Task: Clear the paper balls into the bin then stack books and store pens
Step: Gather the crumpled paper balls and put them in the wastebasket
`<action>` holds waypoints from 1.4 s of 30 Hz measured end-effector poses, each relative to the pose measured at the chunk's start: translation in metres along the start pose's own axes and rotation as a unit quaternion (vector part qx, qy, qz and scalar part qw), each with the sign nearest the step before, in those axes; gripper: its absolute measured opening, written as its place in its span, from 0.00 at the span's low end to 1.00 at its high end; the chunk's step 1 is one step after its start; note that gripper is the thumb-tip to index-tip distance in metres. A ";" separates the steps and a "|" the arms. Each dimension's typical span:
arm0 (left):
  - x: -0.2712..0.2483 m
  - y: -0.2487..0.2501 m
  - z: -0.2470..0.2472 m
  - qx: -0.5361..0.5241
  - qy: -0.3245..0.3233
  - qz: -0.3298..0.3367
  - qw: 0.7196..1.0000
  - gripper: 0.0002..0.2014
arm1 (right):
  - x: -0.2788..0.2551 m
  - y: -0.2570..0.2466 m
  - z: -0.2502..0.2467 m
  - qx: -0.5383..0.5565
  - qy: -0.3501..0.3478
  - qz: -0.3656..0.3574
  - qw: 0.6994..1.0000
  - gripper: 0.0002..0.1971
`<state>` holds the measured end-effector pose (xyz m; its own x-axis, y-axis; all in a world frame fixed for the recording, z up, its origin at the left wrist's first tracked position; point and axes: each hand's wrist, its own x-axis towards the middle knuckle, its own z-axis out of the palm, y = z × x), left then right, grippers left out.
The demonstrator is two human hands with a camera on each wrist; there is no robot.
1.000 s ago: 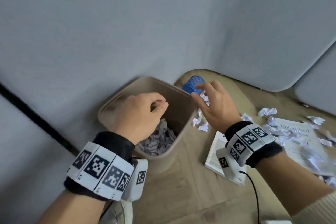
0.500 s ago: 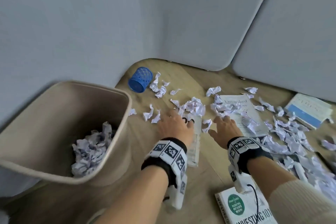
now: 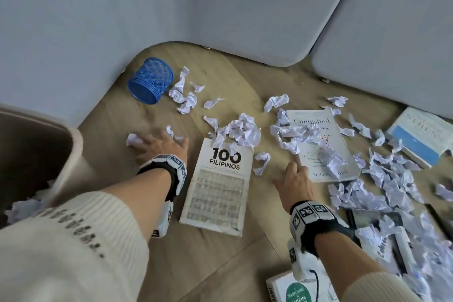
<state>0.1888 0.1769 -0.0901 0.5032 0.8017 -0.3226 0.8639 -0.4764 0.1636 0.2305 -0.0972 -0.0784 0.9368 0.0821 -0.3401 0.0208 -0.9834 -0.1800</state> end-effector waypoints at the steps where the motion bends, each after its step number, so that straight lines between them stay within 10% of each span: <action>1: 0.001 0.000 0.004 0.019 0.008 0.011 1.000 0.30 | 0.001 0.001 0.001 0.006 0.015 -0.009 1.000 0.15; 5: 0.003 -0.002 0.009 0.028 0.082 0.051 0.995 0.15 | 0.004 -0.008 -0.004 0.036 0.089 -0.108 0.989 0.13; 10: 0.020 -0.002 0.007 -0.054 0.056 0.082 0.994 0.18 | 0.020 -0.032 0.001 0.039 -0.001 -0.225 0.974 0.15; 17: 0.023 0.002 -0.018 -0.025 -0.019 0.104 0.994 0.18 | 0.047 -0.063 -0.020 0.082 0.083 -0.116 0.986 0.21; 24: -0.002 0.039 -0.004 -0.236 -0.051 0.226 0.944 0.36 | 0.076 -0.121 0.000 -0.003 0.073 -0.108 0.991 0.37; 30: -0.002 0.043 0.014 -0.012 -0.056 0.353 0.934 0.26 | 0.085 -0.117 0.017 0.023 0.053 -0.228 0.972 0.20; 37: 0.017 0.024 0.015 -0.016 0.063 0.230 0.971 0.08 | 0.096 -0.118 -0.008 0.006 0.049 -0.265 0.963 0.09; 42: 0.028 0.021 0.027 -0.005 0.109 0.199 0.974 0.12 | 0.099 -0.143 -0.023 0.017 0.092 -0.172 0.981 0.23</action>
<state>0.2205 0.1793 -0.1204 0.7904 0.6121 -0.0271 0.5989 -0.7626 0.2445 0.3286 0.0477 -0.0649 0.9236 0.3746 -0.0816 0.3381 -0.8962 -0.2873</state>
